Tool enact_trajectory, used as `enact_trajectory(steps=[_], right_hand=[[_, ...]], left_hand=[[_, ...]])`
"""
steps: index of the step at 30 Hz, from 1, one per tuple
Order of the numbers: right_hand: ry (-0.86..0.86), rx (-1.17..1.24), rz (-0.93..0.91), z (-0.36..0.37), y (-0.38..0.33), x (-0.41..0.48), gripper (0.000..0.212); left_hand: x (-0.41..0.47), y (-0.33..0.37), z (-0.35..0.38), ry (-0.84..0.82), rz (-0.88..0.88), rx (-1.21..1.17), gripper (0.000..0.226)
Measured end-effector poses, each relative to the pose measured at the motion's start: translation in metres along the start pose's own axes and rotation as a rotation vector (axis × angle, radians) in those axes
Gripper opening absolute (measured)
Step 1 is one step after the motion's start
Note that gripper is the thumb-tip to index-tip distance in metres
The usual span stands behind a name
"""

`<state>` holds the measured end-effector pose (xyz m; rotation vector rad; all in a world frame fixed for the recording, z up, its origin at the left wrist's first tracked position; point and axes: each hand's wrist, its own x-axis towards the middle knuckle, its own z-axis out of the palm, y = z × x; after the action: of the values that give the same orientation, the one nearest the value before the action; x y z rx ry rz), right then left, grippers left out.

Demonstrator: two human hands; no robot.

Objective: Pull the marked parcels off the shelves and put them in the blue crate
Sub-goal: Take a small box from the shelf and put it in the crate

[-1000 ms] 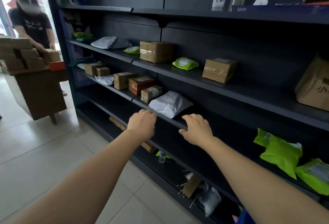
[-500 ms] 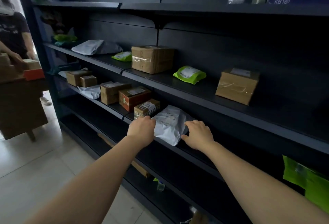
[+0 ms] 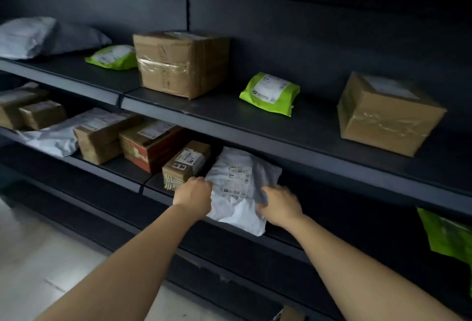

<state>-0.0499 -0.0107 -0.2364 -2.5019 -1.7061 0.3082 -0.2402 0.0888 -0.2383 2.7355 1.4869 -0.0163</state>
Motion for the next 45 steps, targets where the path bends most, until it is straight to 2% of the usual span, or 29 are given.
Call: enact_trajectory(steps=[7, 11, 13, 16, 19, 21, 24, 28, 32, 35, 38, 39, 41, 43, 45], right_hand=[[-0.115, 0.063, 0.240, 0.039, -0.007, 0.053, 0.050], [-0.157, 0.306, 0.460, 0.058, -0.008, 0.069, 0.062], [-0.148, 0.430, 0.562, 0.063, -0.008, 0.074, 0.066], [-0.088, 0.561, 0.711, 0.070, -0.006, 0.080, 0.060], [-0.024, 0.643, 0.808, 0.074, -0.001, 0.079, 0.042], [0.032, 0.649, 0.798, 0.078, 0.003, 0.077, 0.024], [0.069, 0.665, 0.751, 0.078, 0.005, 0.073, 0.011], [0.159, 0.708, 0.669, 0.079, 0.004, 0.062, 0.009], [0.220, 0.743, 0.612, 0.080, 0.009, 0.053, 0.018], [0.238, 0.759, 0.594, 0.078, 0.014, 0.055, 0.019], [0.180, 0.661, 0.596, 0.074, 0.014, 0.062, 0.008], [0.170, 0.603, 0.587, 0.071, 0.010, 0.065, 0.011], [0.202, 0.461, 0.527, 0.065, -0.004, 0.073, 0.033], [0.254, 0.330, 0.389, 0.057, -0.029, 0.086, 0.045], [0.223, 0.328, 0.240, 0.052, -0.059, 0.104, 0.041]], left_hand=[[0.071, -0.031, 0.046, -0.156, 0.073, -0.098, 0.035], [0.096, -0.031, 0.070, -0.257, 0.023, -0.233, 0.039], [0.104, -0.027, 0.075, -0.277, -0.074, -0.360, 0.043], [0.117, -0.027, 0.081, -0.345, -0.210, -0.479, 0.056], [0.124, -0.029, 0.088, -0.379, -0.278, -0.580, 0.042], [0.123, -0.029, 0.096, -0.335, -0.355, -0.748, 0.032], [0.112, -0.025, 0.097, -0.207, -0.427, -1.004, 0.036], [0.099, -0.017, 0.091, -0.133, -0.412, -1.098, 0.042], [0.089, -0.011, 0.090, -0.080, -0.427, -1.166, 0.042], [0.089, -0.007, 0.086, -0.054, -0.395, -1.136, 0.039], [0.096, -0.010, 0.082, -0.088, -0.322, -1.031, 0.048], [0.099, -0.012, 0.079, -0.102, -0.276, -0.975, 0.047], [0.102, -0.019, 0.072, -0.078, -0.166, -0.860, 0.045], [0.106, -0.032, 0.061, 0.064, -0.038, -0.765, 0.042], [0.114, -0.053, 0.048, 0.250, 0.037, -0.687, 0.035]])
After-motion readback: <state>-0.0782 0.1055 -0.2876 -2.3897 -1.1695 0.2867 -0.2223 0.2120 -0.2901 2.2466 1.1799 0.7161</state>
